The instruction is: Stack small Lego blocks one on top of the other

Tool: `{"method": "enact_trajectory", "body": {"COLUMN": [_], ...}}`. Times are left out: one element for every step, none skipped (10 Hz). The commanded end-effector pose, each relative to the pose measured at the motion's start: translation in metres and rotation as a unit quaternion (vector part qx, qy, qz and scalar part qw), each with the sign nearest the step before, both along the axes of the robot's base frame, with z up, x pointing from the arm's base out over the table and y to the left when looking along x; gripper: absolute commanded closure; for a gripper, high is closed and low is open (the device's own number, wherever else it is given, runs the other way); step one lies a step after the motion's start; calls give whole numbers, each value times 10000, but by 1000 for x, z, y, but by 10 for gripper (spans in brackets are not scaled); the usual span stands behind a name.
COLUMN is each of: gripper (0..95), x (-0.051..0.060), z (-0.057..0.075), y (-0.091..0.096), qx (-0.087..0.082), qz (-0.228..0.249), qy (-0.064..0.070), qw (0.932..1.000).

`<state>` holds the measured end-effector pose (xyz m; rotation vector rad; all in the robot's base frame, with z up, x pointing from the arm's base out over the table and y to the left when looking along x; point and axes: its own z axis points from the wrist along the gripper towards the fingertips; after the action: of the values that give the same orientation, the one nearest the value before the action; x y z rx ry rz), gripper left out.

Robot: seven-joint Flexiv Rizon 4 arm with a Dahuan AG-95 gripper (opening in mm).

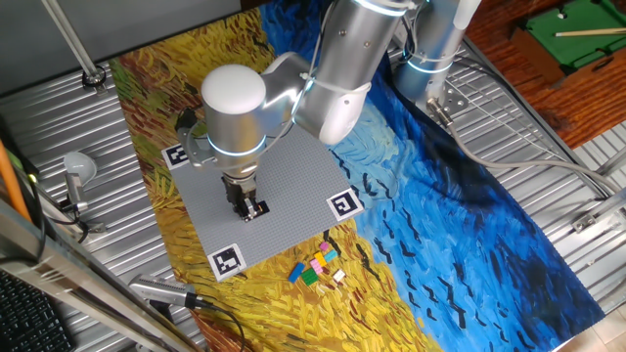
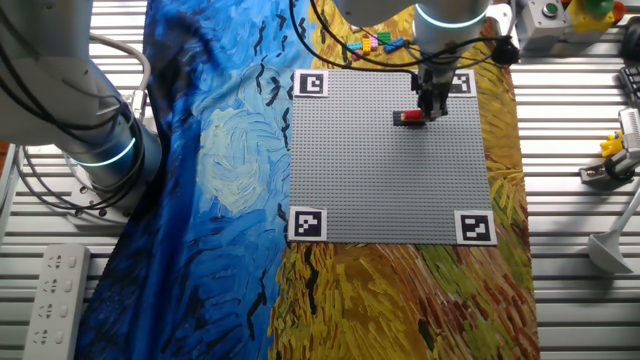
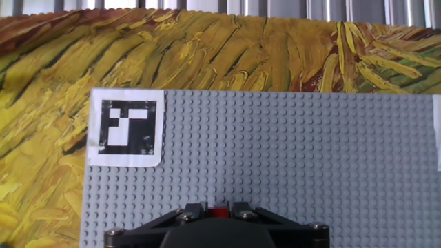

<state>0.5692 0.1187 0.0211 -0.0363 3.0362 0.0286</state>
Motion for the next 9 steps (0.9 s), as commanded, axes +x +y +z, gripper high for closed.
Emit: {"method": "enact_trajectory", "body": {"gripper": [950,950,950,950,950,950,950,950,950], "x": [0,-1,-1,-1,-1,-1,-1,-2,-2], "z": [-1,-3,-5,-5,-5,-5,-5,-5,-5], "y": [0,0,-1,-1,-1,-1,-1,-1,-1], "qx": [7,8,9,12,12,10,13,19,22], "qz": [-26,-48,-58,-81,-108,-135,-147,-170,-190], "qy": [4,5,1,-1,4,7,7,8,10], "qw": [10000,10000,10000,10000,9999,9999,9999,9999,9998]}}
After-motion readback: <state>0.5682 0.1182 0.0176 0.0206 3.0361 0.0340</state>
